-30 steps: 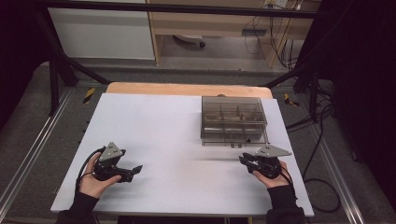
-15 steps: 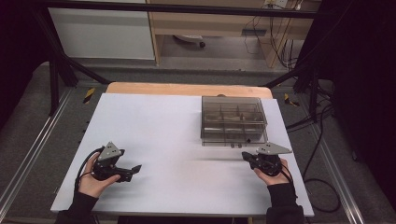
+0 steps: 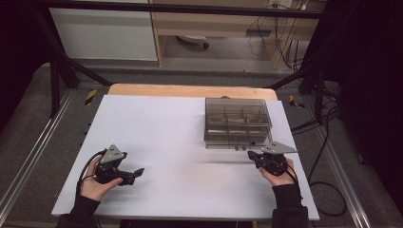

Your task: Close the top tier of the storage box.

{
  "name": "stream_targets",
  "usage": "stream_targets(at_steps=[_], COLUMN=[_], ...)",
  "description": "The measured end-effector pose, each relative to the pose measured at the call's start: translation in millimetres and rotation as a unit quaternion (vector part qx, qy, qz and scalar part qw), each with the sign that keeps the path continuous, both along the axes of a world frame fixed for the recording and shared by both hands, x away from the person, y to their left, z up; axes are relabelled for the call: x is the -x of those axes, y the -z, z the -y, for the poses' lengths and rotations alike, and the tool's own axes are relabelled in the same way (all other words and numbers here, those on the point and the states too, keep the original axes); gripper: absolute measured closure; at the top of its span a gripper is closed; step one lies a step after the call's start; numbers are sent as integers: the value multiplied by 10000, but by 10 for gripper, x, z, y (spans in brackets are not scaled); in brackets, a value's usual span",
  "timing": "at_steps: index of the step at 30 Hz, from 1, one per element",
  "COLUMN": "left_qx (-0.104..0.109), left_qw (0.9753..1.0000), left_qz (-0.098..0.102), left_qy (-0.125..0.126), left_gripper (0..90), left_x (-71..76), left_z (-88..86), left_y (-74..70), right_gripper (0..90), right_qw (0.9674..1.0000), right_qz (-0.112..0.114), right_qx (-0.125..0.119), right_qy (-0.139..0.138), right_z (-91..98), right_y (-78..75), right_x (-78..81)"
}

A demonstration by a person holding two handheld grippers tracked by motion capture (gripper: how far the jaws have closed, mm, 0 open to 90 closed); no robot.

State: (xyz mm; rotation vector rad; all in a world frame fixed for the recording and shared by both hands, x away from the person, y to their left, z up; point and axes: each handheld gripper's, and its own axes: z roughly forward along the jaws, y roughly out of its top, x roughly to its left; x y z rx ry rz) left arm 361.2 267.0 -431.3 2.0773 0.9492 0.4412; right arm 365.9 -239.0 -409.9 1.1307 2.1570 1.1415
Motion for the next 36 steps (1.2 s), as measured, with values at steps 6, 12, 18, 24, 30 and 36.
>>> stream_targets(at_steps=[6, 12, 18, 24, 30, 36], left_qx=[-5, 2, 2, 19, 6, 18], left_qw=[10000, 10000, 10000, 10000, 10000, 10000], left_qz=[-4, -6, -9, -7, -18, -39], left_qy=[3, -7, -7, -28, -1, 1], left_gripper=[71, 71, 71, 71, 71, 71], left_x=[1, -2, -4, -4, -6, -10], left_z=[2, -3, -4, -20, -5, -6], left_y=[0, 1, 2, 2, 7, 17], right_gripper=[900, 900, 900, 900, 900, 900], right_qw=[10000, 10000, 10000, 9999, 9999, 9999], right_qz=[13, 42, 75, 120, 131, 162], right_qx=[-9, -26, -10, 20, 25, 0], right_qy=[-8, 5, 8, 5, 10, 30], right_z=[4, -14, -29, -34, -31, -25], right_y=[5, 1, 2, 6, 6, 9], right_x=[-36, -70, -90, -97, -104, -134])
